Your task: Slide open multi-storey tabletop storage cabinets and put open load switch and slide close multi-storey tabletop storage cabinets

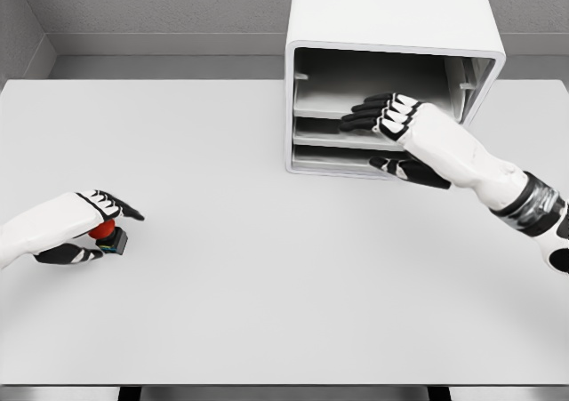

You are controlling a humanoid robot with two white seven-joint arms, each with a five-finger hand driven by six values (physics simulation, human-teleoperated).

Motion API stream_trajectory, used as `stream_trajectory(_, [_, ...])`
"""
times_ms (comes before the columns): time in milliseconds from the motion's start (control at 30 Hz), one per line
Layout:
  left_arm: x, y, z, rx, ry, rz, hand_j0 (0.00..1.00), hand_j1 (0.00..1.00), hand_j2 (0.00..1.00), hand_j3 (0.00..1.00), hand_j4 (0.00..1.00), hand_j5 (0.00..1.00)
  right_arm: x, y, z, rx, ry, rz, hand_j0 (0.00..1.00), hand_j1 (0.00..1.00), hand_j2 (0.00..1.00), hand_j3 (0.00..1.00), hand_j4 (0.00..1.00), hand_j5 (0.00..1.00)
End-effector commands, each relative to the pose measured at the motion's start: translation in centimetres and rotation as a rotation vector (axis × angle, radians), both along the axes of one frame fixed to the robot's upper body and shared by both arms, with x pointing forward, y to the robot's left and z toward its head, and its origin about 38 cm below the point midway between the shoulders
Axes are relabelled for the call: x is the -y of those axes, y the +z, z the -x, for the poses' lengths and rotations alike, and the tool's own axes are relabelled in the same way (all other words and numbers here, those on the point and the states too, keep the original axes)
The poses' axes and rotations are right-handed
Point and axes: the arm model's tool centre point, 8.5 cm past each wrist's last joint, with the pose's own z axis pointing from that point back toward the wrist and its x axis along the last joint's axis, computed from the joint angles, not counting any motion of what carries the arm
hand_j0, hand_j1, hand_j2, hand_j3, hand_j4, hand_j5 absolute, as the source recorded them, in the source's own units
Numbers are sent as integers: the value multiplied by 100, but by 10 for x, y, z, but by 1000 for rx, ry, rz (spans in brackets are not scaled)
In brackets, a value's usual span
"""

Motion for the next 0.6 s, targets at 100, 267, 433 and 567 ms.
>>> stream_trajectory(100, [-4, 1, -1, -3, 11, -1, 74, 74, 74, 74, 74, 74, 2, -16, -18, -43, -44, -14, 79, 79, 79, 79, 79, 79])
stream_trajectory(267, [-8, 1, -1, -5, 17, -10, 74, 74, 74, 74, 74, 74, 10, -20, -35, -52, -93, -18, 79, 79, 79, 79, 79, 79])
stream_trajectory(433, [-8, 2, -1, -2, 19, -13, 58, 58, 58, 58, 58, 58, 8, -27, -41, -73, -106, -21, 79, 79, 79, 79, 79, 79])
stream_trajectory(567, [-8, 1, -1, -3, 18, -14, 49, 49, 49, 49, 49, 49, 2, -33, -50, -93, -107, -16, 79, 79, 79, 79, 79, 79])
